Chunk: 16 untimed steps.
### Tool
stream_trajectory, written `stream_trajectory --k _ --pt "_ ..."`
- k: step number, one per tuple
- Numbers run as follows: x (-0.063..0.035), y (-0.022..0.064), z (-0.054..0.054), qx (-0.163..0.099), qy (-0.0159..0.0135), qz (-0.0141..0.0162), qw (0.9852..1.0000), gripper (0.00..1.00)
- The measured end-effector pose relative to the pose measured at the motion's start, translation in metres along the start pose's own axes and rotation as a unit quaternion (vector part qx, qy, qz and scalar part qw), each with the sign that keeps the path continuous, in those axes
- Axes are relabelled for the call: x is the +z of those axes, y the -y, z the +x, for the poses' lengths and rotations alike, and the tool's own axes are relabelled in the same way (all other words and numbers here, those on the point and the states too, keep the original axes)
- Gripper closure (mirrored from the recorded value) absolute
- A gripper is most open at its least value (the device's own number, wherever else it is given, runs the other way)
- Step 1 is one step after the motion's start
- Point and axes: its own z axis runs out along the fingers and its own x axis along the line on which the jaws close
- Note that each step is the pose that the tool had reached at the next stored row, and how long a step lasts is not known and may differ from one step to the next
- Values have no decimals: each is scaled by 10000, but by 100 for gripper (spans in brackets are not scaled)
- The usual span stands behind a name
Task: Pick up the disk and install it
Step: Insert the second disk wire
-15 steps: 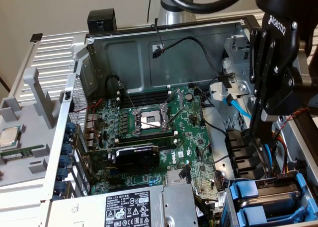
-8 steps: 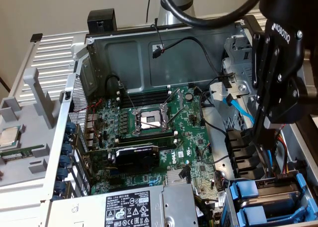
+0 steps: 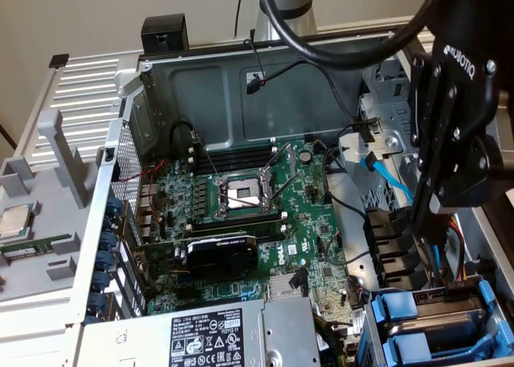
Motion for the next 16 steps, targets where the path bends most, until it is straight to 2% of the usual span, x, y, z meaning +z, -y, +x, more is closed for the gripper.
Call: stream_trajectory --k 5,16 --pt "3 24 29 -36 44 2 10000 84" --pt "3 25 29 -36 47 2 10000 84"
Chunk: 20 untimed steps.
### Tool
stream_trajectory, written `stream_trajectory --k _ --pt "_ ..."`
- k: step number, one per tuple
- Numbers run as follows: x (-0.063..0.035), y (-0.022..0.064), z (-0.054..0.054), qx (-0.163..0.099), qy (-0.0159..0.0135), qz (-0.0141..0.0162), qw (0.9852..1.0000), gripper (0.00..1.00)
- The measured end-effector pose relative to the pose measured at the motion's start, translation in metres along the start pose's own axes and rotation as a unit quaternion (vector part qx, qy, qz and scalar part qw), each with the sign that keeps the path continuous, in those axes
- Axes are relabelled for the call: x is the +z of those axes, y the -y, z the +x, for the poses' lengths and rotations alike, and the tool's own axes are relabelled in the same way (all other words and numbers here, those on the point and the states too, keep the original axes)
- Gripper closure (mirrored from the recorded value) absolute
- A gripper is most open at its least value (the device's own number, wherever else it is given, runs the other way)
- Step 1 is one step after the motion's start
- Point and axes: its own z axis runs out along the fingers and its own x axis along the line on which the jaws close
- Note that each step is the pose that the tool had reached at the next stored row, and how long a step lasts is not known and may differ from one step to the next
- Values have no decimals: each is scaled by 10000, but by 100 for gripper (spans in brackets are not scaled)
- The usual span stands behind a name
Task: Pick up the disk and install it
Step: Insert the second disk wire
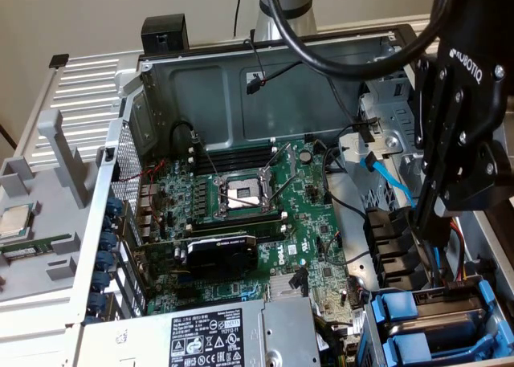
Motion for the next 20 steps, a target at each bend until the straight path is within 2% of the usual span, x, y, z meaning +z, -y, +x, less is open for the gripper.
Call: stream_trajectory --k 5,7,10,12,13,18,20 --pt "0 -2 6 -1 2 0 10000 84" --pt "4 0 28 -11 32 0 10000 84" --pt "12 3 78 -27 108 0 9999 84" --pt "21 6 121 -33 133 3 9999 84" --pt "25 8 142 -38 158 4 9999 84" --pt "49 14 200 -83 337 21 9994 84" --pt "63 16 216 -105 382 24 9992 84"
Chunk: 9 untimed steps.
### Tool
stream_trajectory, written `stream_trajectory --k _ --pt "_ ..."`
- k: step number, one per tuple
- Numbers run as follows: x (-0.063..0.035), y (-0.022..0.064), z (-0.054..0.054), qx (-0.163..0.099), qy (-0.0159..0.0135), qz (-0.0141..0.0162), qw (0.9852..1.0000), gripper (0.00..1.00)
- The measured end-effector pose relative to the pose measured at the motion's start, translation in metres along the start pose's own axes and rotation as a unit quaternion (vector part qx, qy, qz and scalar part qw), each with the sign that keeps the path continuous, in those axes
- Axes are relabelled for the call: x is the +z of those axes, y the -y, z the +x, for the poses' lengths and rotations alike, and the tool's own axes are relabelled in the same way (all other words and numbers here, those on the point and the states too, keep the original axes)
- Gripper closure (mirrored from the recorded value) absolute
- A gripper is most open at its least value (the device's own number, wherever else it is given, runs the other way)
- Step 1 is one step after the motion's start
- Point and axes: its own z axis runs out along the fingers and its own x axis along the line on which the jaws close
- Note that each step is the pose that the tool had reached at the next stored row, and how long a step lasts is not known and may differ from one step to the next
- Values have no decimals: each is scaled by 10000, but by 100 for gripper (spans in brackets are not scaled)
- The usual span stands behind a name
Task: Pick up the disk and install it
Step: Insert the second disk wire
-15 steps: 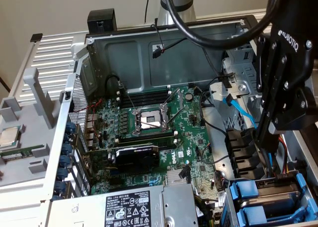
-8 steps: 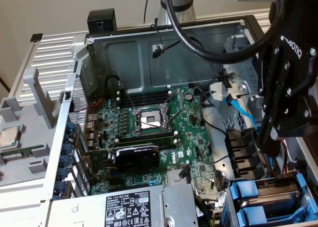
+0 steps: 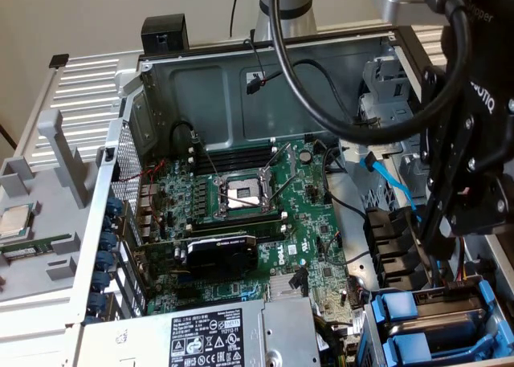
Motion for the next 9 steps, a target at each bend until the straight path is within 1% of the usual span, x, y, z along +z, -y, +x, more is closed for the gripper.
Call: stream_trajectory --k 3,6,9 --pt "26 3 23 -42 43 2 10000 84" --pt "49 6 34 -101 80 5 9999 84" --pt "56 10 34 -224 95 12 9997 84"
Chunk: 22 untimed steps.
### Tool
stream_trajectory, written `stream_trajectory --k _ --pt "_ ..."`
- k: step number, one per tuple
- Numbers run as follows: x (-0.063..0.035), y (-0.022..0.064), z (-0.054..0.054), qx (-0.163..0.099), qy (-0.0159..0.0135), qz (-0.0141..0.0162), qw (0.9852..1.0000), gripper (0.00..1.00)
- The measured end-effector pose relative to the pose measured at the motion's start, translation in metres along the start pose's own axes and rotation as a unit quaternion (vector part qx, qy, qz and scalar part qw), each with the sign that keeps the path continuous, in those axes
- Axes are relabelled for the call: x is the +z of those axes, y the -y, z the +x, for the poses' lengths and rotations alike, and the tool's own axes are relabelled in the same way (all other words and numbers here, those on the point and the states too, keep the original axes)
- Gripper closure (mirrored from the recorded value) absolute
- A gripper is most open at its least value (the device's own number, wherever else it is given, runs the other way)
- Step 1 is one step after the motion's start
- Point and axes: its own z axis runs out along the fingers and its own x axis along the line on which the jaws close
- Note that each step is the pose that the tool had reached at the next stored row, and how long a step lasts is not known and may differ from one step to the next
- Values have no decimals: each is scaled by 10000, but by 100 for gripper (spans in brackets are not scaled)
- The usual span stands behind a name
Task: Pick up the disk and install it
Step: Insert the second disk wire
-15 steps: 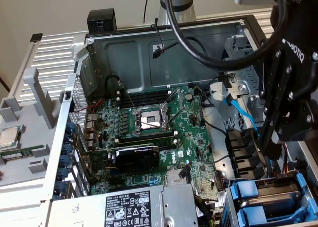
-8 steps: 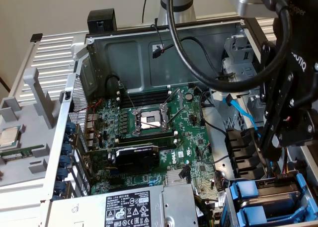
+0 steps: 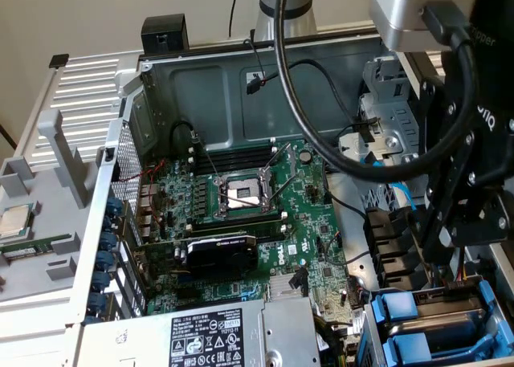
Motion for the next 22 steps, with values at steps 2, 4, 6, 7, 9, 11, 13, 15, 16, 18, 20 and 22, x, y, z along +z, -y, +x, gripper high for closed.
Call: stream_trajectory --k 2,4,6,7,9,11,13,15,16,18,20,22 --pt "1 1 0 -14 1 1 10000 84" --pt "1 1 0 -15 1 1 10000 84" --pt "1 0 9 -21 17 2 10000 84" --pt "3 0 18 -31 43 3 10000 84" --pt "4 1 37 -49 104 3 9999 84" --pt "9 1 56 -67 153 4 9999 84" --pt "22 2 70 -90 182 5 9998 84" --pt "42 5 78 -98 197 25 9998 84" --pt "53 6 86 -100 202 31 9997 84" --pt "79 7 94 -102 210 38 9997 84" --pt "94 8 100 -107 213 48 9997 84" --pt "100 11 110 -114 221 59 9997 84"
